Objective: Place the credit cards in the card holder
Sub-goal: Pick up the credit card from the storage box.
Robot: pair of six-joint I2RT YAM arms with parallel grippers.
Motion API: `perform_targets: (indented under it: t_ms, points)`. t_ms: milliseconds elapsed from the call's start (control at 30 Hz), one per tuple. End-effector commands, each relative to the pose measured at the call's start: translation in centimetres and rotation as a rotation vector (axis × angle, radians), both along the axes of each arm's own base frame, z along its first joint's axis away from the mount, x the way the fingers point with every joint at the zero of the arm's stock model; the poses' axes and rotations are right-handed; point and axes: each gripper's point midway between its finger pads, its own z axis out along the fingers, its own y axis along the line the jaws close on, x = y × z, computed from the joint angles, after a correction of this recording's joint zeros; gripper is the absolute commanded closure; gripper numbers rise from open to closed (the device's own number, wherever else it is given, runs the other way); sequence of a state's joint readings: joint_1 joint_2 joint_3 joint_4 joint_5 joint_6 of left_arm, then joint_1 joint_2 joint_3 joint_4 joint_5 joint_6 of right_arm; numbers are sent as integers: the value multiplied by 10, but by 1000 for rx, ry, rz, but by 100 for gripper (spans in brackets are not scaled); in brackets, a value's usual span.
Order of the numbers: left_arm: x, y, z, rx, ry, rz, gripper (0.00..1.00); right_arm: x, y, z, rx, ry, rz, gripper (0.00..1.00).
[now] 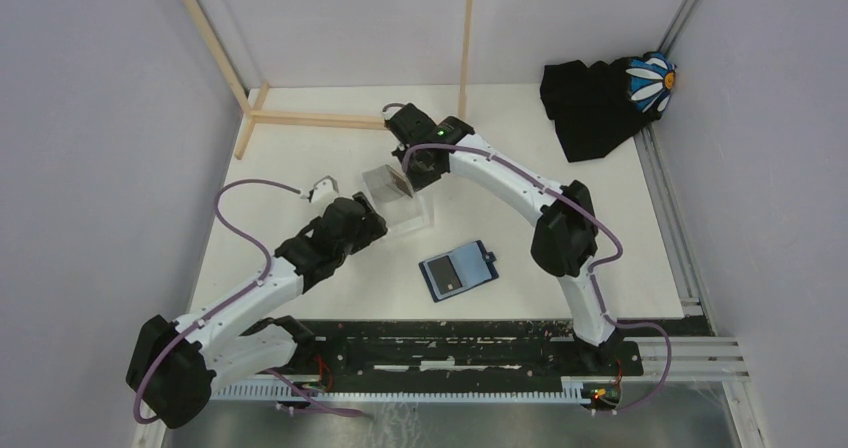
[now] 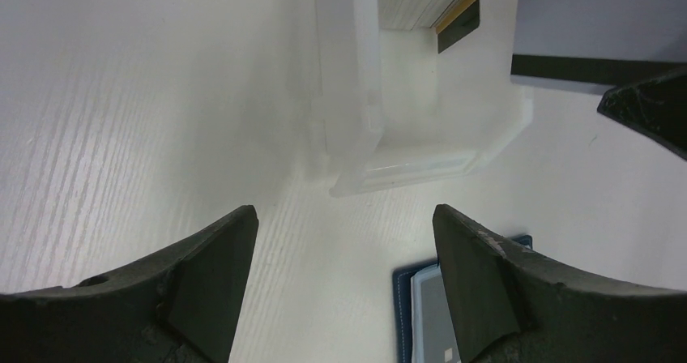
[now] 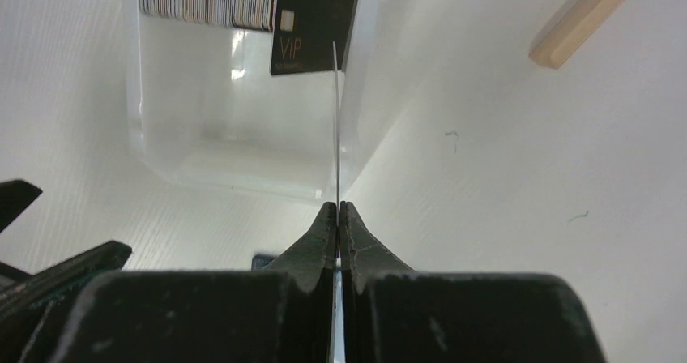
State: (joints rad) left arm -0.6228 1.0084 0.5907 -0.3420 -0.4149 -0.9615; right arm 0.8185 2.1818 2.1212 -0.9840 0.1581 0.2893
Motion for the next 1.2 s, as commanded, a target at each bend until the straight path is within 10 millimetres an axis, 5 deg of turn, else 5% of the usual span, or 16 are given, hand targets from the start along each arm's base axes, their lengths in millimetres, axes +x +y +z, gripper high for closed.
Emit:
perform_targets:
  t_ms: [0, 333, 633, 867, 1167]
  points:
    - [16, -14, 44, -25, -136, -87, 12, -20, -3, 47, 98, -41, 41, 99]
    - [2, -63, 87, -158, -310, -419, 11, -102, -29, 62, 231, 125, 156, 99]
    - [-33, -86, 97, -269, -383, -641, 12, -155, -42, 70, 345, 242, 227, 99]
    - [-60, -106, 101, -358, -400, -820, 13, -181, -42, 75, 438, 336, 266, 99]
    - [-70, -117, 101, -390, -393, -920, 18, -194, -35, 77, 525, 414, 286, 99]
